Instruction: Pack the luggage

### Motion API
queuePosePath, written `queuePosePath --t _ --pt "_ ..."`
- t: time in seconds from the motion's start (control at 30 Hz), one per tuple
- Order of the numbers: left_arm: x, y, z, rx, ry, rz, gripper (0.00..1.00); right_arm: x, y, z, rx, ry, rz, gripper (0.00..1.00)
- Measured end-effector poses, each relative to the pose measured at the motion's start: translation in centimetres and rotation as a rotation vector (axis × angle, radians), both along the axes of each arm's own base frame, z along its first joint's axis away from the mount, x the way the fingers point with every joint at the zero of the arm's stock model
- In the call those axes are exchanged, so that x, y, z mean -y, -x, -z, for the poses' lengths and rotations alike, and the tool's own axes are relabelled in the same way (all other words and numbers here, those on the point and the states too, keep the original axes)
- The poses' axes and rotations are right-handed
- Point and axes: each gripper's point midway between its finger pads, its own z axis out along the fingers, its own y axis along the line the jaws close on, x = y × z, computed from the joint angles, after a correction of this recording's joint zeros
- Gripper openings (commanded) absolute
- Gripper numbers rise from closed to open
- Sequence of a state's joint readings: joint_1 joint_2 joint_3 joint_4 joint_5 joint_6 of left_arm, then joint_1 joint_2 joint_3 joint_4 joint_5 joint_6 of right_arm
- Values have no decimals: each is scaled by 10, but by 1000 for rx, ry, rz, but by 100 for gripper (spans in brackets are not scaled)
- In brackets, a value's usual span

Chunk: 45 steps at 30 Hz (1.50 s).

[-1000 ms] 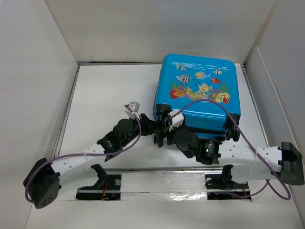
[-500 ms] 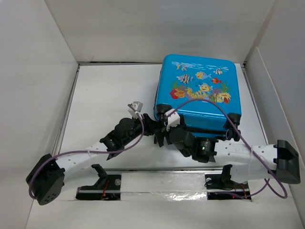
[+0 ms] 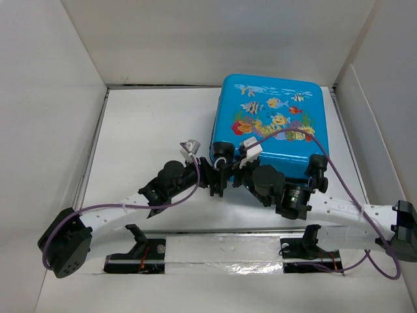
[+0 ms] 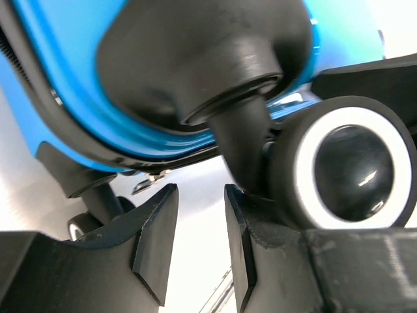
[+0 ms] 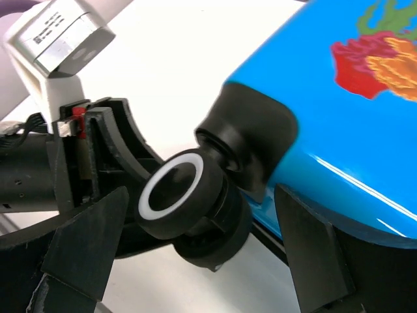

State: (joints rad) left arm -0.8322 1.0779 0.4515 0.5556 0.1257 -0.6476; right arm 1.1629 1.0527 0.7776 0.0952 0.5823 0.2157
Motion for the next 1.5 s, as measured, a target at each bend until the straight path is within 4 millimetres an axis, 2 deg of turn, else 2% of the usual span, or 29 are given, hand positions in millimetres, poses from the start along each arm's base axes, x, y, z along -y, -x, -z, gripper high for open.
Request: queuePosePath --t 0.13,0.3,0.6,0.87,1.0,1.03,1.07,1.13,1.23,1.3,1.37,1.5 --pt "2 1 -3 11 11 11 31 -11 -2 1 -12 -22 -42 100" --pt "1 1 -3 10 7 10 31 -22 -6 14 -39 -7 -62 100" --pt "-4 -6 -1 10 1 -28 31 -26 -13 12 -51 19 -43 95" --pt "-10 -6 -1 19 14 -43 32 -24 -13 20 -79 26 -23 81" --pt "-12 -9 -2 23 26 -60 32 -22 -13 29 -89 34 -15 67" --pt "-13 -10 -2 23 27 -64 32 -20 -14 32 -93 37 -10 53" --pt "-13 -11 -2 26 30 -67 32 -18 -15 34 -95 44 -1 45" --pt "-13 -12 -3 29 35 -70 32 -18 -15 35 -97 42 0 32" --pt "-13 -11 -3 30 36 -70 32 -16 -16 34 -93 42 7 19" --pt "-13 -11 -3 31 37 -68 31 -15 -15 33 -91 47 6 15" --pt "-15 -10 -4 30 39 -77 25 -14 -15 33 -88 58 4 9" --pt "-17 -8 -6 47 36 -87 20 -13 -15 32 -83 84 0 7"
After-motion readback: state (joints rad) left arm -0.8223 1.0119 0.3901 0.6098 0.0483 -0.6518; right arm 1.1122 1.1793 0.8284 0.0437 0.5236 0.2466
